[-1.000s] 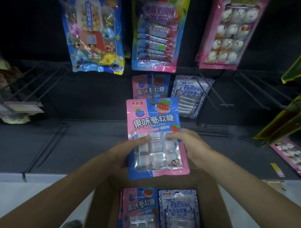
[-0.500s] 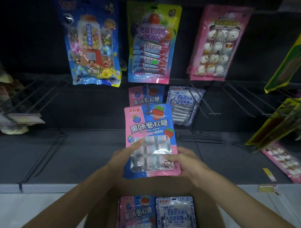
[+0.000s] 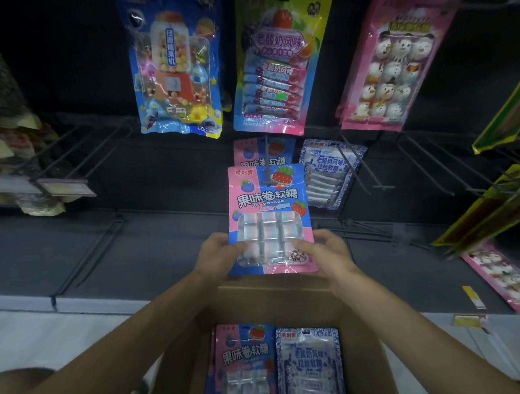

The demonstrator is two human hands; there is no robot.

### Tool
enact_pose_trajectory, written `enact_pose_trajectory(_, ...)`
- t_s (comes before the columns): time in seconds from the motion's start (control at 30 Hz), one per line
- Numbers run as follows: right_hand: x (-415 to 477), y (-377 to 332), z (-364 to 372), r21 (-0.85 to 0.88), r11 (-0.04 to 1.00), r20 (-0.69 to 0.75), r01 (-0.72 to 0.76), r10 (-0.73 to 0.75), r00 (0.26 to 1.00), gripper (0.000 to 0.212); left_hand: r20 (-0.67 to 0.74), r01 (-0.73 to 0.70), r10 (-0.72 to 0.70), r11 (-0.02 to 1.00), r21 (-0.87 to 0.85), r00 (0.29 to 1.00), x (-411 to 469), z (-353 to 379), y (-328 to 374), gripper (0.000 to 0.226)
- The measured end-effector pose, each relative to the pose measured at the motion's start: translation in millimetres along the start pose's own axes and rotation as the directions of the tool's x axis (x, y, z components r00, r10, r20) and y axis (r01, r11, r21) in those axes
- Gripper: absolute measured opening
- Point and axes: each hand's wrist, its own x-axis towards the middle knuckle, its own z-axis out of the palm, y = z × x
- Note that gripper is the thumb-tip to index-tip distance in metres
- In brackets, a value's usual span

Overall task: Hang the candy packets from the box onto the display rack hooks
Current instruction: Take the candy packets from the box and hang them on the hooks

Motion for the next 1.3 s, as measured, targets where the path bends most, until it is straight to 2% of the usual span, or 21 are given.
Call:
enact_pose_trajectory(0.03,2.0,-0.5,1.3,-0.004,1.000,-0.014,0.009,-0.009,1.000,0.029,-0.039,-0.013,0.012,1.000,-0.022,0.999,2.0,1.3,0.5,0.012)
enact_pose_trajectory(0.07,4.4,-0.9,3.6,-0.012,1.000,-0.032,0.025,-0.025,0.999,0.029,-0.077,-0.029,0.028,0.999,-0.019,0.997,4.2,2.9,1.0,0.011)
enact_pose_trajectory(0.13,7.8,-0.4,9.7,-0.076,0.995,-0.081,0.070,-0.076,0.994,0.028,-0.117,-0.075,0.078,0.997,0.029,0.990,11.2,6.3,-0.8,0.021)
enact_pose_trajectory(0.27,17.3,1.5,21.3,-0.212,0.971,-0.136,0.112,-0.143,0.980,0.026,-0.129,-0.123,0.140,0.983,0.133,0.982,29.5,10.9,-5.1,0.021)
enact_pose_trajectory(0.37,31.9,-2.3,26.6,-0.279,0.959,-0.148,0.056,-0.100,0.984,0.028,-0.099,-0.127,0.159,0.954,0.273,0.982,43.5,12.2,-7.3,0.016)
enact_pose_trajectory(0.47,45.9,-3.9,34.0,-0.319,0.948,-0.148,-0.004,-0.046,0.988,0.036,-0.081,-0.099,0.128,0.952,0.289,0.989,62.0,11.5,-7.0,0.018)
enact_pose_trajectory(0.57,59.1,5.1,42.0,-0.351,0.936,-0.156,-0.036,-0.021,0.988,0.033,-0.090,-0.046,0.079,0.943,0.329,0.993,81.1,12.5,-9.1,0.023)
enact_pose_trajectory(0.67,74.0,15.0,49.2,-0.357,0.933,-0.143,-0.042,-0.009,0.990,0.033,-0.108,-0.018,0.062,0.930,0.368,0.992,102.5,12.6,-15.6,0.022)
enact_pose_trajectory(0.83,101.7,19.9,57.2,-0.332,0.943,-0.133,0.005,-0.052,0.990,0.025,-0.092,-0.051,0.106,0.885,0.464,0.990,140.8,6.2,-17.2,0.015)
enact_pose_trajectory(0.93,116.8,18.2,58.5,-0.341,0.940,-0.161,0.000,-0.059,0.985,0.022,-0.097,-0.079,0.136,0.891,0.447,0.986,162.4,5.1,-15.8,0.013)
enact_pose_trajectory(1.07,139.0,10.7,65.2,-0.240,0.970,-0.164,0.038,-0.079,0.983,0.054,-0.117,-0.087,0.150,0.900,0.428,0.982,182.6,6.1,-10.0,0.015)
enact_pose_trajectory(1.17,190.8,33.2,68.2,-0.141,0.984,-0.147,0.105,-0.126,0.981,0.074,-0.125,-0.132,0.196,0.909,0.396,0.973,193.0,4.9,-3.7,0.013)
enact_pose_trajectory(1.23,181.3,10.6,72.0,-0.096,0.986,-0.150,0.137,-0.150,0.977,0.069,-0.117,-0.179,0.237,0.911,0.372,0.964,195.0,3.8,2.8,0.015)
enact_pose_trajectory(1.3,164.9,-16.9,72.2,-0.096,0.977,-0.164,0.193,-0.207,0.965,0.053,-0.095,-0.222,0.263,0.923,0.314,0.960,194.3,2.0,11.1,0.016)
